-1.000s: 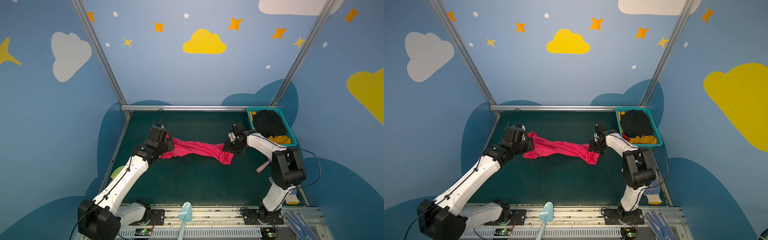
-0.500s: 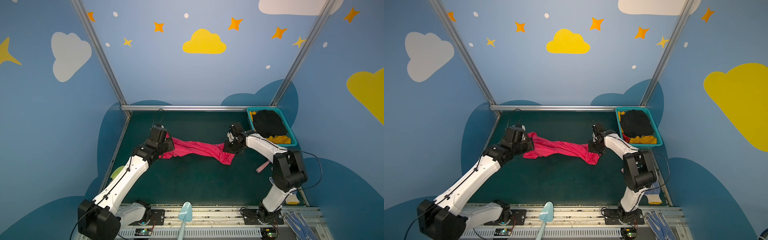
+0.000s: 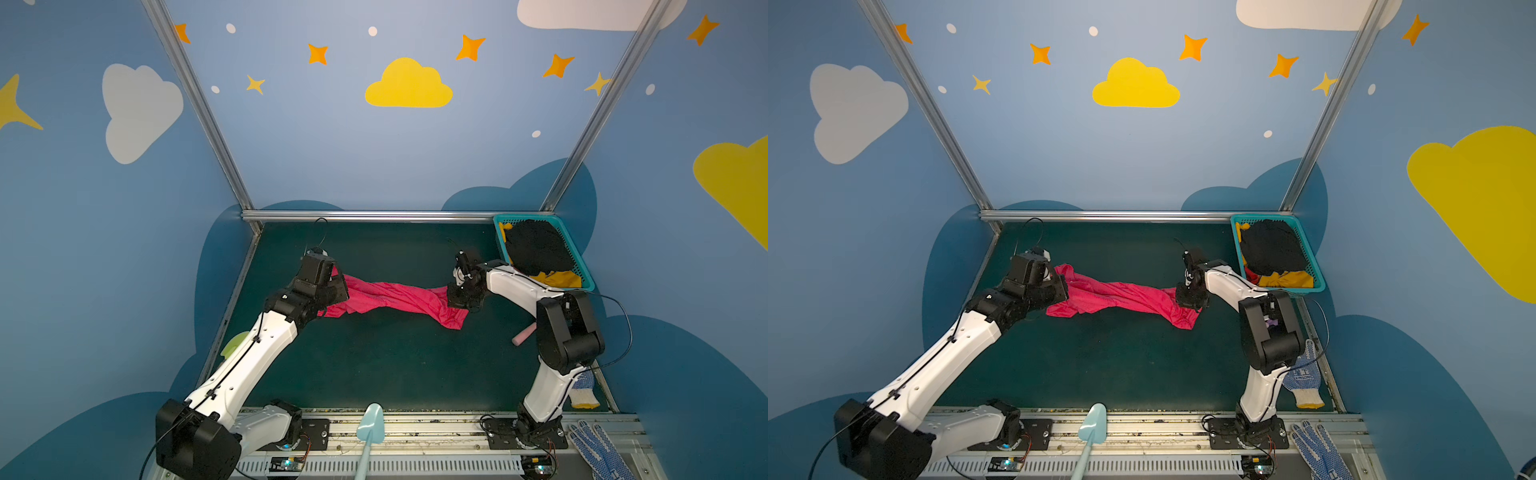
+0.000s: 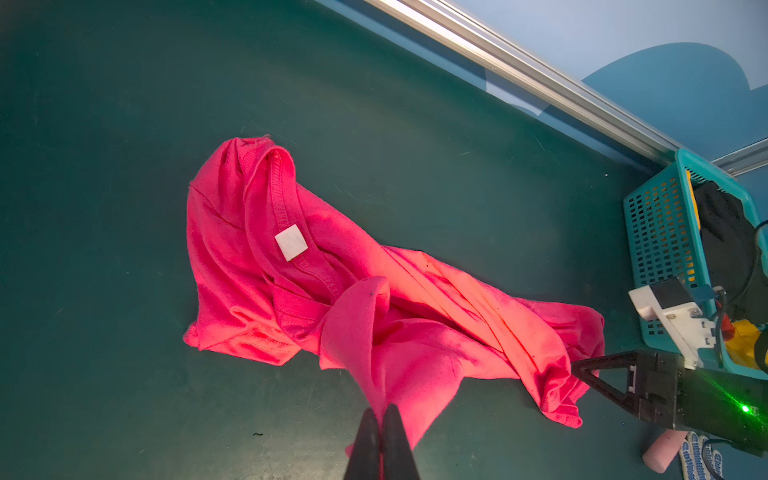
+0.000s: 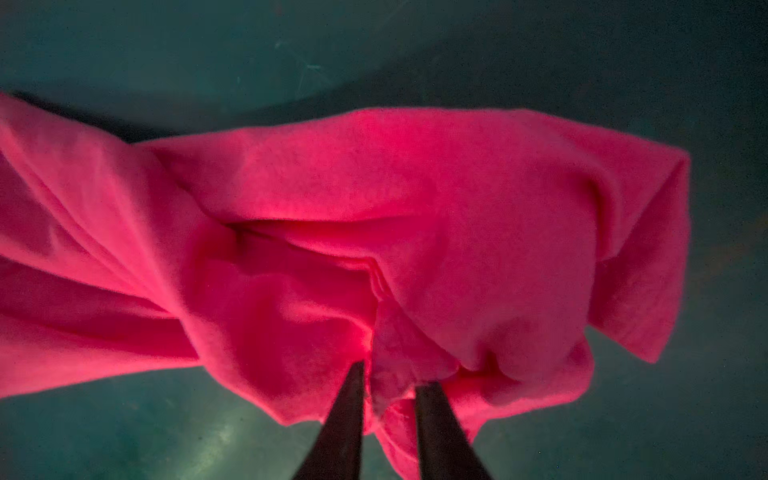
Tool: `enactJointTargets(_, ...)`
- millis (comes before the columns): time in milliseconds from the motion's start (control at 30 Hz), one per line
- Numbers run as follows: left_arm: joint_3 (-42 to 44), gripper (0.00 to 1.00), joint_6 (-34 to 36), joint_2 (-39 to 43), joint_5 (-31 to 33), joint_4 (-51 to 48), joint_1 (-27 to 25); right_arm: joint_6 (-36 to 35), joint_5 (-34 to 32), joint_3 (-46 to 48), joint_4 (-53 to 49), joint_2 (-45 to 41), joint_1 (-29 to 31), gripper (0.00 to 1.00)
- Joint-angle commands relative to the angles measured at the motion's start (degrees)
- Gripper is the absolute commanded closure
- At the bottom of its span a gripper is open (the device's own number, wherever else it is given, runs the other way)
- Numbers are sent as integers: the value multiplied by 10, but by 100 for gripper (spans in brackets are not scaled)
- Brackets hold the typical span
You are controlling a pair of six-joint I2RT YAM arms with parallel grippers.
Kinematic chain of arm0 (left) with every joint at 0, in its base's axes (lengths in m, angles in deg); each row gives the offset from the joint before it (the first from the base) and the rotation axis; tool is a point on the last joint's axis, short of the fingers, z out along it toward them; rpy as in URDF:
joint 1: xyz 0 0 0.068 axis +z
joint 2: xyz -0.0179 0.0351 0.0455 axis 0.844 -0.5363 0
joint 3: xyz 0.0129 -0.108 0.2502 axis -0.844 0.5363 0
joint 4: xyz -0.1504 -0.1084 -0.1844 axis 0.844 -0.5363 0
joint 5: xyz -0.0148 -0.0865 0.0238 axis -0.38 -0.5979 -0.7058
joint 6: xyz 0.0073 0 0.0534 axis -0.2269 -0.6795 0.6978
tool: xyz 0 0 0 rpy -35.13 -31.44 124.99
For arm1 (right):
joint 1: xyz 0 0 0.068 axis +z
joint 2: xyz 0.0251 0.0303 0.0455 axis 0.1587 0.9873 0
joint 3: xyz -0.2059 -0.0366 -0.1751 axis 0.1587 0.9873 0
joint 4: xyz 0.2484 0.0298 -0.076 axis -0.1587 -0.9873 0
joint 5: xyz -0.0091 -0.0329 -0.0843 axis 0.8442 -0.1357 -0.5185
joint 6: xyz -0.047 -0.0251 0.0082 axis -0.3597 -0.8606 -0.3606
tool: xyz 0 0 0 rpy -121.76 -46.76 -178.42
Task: Fold and stack the t-shirts
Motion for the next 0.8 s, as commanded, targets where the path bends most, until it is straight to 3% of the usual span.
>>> enactJointTargets(0,1,95,-1,16,13,-8,3,-2,-2,-21,-2,-4,0,100)
enactJointTargets(533,-124,95,75,90,111,-19,32,-51,-67,-18,-50,-250,-42,100)
enactJointTargets(767,-140,95,93,125,152,-13,42,-62,-92,-8,-57,-329,-54,100)
